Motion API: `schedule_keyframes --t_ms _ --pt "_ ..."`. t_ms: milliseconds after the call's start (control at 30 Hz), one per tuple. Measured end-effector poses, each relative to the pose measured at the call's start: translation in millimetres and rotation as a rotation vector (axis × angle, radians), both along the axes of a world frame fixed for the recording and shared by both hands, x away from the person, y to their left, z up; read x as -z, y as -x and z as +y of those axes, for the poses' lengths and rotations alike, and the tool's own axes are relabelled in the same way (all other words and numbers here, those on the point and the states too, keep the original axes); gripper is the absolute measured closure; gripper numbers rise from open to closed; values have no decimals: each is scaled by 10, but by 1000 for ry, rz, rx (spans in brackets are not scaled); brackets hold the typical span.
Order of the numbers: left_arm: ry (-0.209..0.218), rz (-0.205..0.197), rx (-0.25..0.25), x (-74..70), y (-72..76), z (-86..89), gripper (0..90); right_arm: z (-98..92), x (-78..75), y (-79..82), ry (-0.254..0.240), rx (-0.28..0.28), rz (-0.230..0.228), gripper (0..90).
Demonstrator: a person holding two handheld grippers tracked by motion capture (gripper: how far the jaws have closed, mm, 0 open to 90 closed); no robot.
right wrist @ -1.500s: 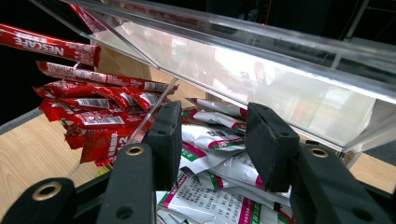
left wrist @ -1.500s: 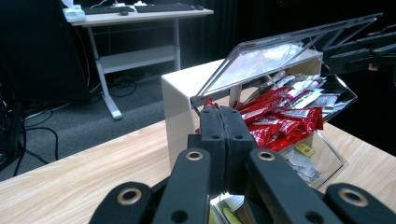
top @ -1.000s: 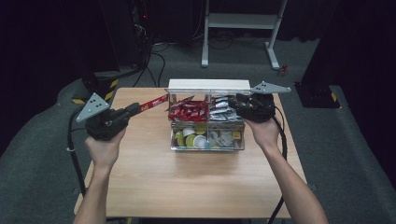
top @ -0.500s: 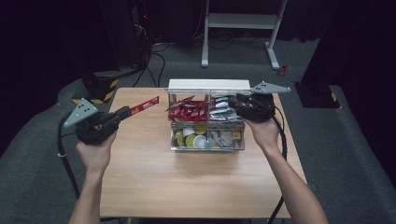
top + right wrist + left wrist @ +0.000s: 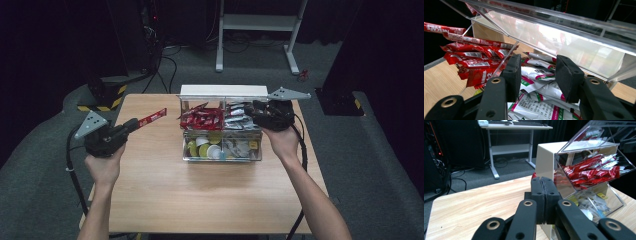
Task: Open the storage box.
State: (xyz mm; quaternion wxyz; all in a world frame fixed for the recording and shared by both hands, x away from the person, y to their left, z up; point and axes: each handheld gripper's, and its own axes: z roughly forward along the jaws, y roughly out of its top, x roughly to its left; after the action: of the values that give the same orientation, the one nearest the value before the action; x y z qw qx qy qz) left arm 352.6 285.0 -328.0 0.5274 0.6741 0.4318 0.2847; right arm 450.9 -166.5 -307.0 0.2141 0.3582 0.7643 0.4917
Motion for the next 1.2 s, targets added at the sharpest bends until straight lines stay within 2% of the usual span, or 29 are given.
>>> schedule_keyframes --t_ms 100,333,433,1000,1200 --pt "-20 7 -2 50 -24 -28 891 0 -3 0 1 -1 3 563" --pt "-27 31 -1 185 -75 -91 891 -2 -3 -3 0 -1 3 564" --pt "-48 36 -4 241 -99 -123 891 -1 -3 -1 0 -1 4 563" --pt "-75 62 -18 467 -185 -221 889 -4 0 -7 3 -3 2 564" --pt "-68 72 -26 553 -224 -237 889 -6 13 -6 -4 -3 -3 561"
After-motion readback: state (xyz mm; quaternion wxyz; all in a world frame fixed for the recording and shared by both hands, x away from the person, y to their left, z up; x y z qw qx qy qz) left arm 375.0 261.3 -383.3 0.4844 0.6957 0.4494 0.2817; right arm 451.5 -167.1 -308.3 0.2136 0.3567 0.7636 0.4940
